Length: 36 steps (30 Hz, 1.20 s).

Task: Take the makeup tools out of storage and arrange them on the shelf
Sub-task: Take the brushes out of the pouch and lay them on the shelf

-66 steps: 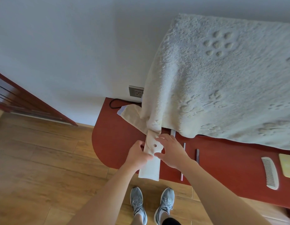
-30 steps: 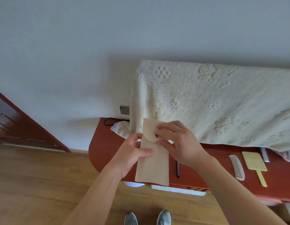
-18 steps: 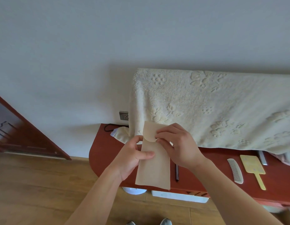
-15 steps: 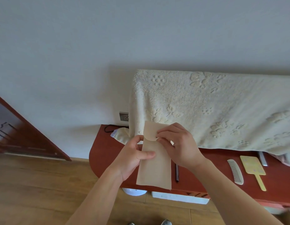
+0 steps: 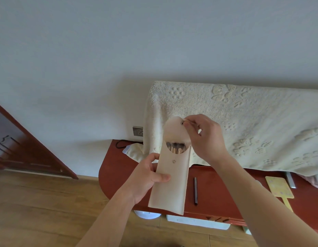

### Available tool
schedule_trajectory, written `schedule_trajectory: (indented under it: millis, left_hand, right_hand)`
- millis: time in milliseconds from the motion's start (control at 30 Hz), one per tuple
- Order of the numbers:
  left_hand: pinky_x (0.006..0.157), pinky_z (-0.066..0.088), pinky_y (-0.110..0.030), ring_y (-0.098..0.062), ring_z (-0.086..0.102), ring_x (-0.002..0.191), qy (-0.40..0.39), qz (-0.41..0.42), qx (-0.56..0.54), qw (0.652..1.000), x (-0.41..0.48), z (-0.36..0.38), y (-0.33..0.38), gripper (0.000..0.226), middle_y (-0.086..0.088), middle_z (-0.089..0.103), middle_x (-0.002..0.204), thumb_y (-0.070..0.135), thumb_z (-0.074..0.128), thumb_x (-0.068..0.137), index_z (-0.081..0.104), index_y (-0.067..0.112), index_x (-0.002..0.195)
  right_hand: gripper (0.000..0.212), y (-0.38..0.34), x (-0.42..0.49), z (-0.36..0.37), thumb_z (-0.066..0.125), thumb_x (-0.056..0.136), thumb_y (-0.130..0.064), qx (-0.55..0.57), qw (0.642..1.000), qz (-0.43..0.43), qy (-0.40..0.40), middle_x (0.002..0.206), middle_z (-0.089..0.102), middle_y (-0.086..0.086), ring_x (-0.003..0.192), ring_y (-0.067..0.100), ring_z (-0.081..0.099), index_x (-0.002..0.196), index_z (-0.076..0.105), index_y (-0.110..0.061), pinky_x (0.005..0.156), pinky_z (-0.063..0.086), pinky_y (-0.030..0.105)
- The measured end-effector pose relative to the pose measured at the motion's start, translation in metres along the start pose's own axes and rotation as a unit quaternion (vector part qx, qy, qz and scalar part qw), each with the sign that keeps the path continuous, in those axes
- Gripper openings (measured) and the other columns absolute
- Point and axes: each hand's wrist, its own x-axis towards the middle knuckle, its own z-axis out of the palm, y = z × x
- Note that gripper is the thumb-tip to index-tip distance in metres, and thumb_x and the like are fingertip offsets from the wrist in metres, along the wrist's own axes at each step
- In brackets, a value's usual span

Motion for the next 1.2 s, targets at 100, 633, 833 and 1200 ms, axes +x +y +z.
schedule_trajectory:
  millis: [100,633,833,1200]
  left_hand:
    - [0.101,0.047,-0.058,-0.034,0.069,0.106,0.002,0.001,0.006,1.0,0.001,-0.002,0.0,0.053,-0.013,0.073,0.112,-0.008,0.074,0.077,0.054,0.012,0.121]
    - [0.1,0.048,-0.058,-0.031,0.07,0.104,0.006,-0.002,0.024,1.0,0.005,-0.005,0.001,0.051,-0.011,0.074,0.109,-0.008,0.073,0.079,0.054,0.013,0.121]
    - [0.1,0.048,-0.057,-0.03,0.07,0.103,0.015,-0.004,0.021,1.0,0.007,-0.005,0.002,0.051,-0.01,0.074,0.108,-0.01,0.072,0.078,0.055,0.015,0.12]
    - [0.098,0.049,-0.058,-0.033,0.07,0.102,0.014,-0.009,0.01,1.0,0.011,-0.008,0.002,0.051,-0.014,0.073,0.108,-0.011,0.072,0.078,0.055,0.012,0.12]
  right_hand:
    - [0.007,0.003,0.01,0.0,0.065,0.089,-0.016,-0.025,1.0,-0.011,0.001,0.084,0.066,-0.006,0.076,0.006,0.055,0.093,0.072,-0.015,0.063,0.038,0.012]
    - [0.023,0.019,0.002,0.01,0.076,0.077,-0.006,-0.054,0.998,0.002,0.021,0.093,0.061,-0.005,0.068,0.006,0.052,0.099,0.073,-0.014,0.064,0.04,0.01]
    - [0.023,0.019,-0.007,0.014,0.074,0.077,-0.014,-0.025,1.0,0.008,-0.002,0.099,0.066,-0.003,0.085,0.013,0.06,0.1,0.073,-0.014,0.071,0.05,0.027]
    - [0.036,0.021,-0.021,0.017,0.063,0.079,-0.045,-0.008,0.993,0.008,-0.118,0.121,0.056,-0.009,0.109,0.007,0.045,0.106,0.073,-0.025,0.09,0.031,0.004]
